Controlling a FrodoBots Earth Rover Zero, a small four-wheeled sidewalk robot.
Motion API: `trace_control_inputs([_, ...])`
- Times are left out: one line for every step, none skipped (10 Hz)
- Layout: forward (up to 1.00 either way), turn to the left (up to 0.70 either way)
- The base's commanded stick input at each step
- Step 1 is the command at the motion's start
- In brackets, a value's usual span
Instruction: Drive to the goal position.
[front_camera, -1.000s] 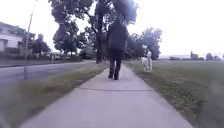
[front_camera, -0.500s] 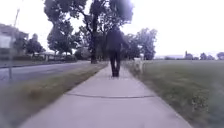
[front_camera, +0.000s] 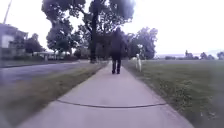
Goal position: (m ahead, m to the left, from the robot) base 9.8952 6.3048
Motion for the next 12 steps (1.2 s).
trace_control_inputs([0.7,0.0])
trace_control_inputs([0.7,0.0])
trace_control_inputs([0.7,0.0])
trace_control_inputs([0.7,0.0])
trace_control_inputs([0.7,0.0])
trace_control_inputs([0.7,0.0])
trace_control_inputs([0.7,0.0])
trace_control_inputs([0.7,0.0])
trace_control_inputs([0.7,-0.11])
trace_control_inputs([0.7,-0.09])
trace_control_inputs([0.7,-0.03])
trace_control_inputs([0.58,0.0])
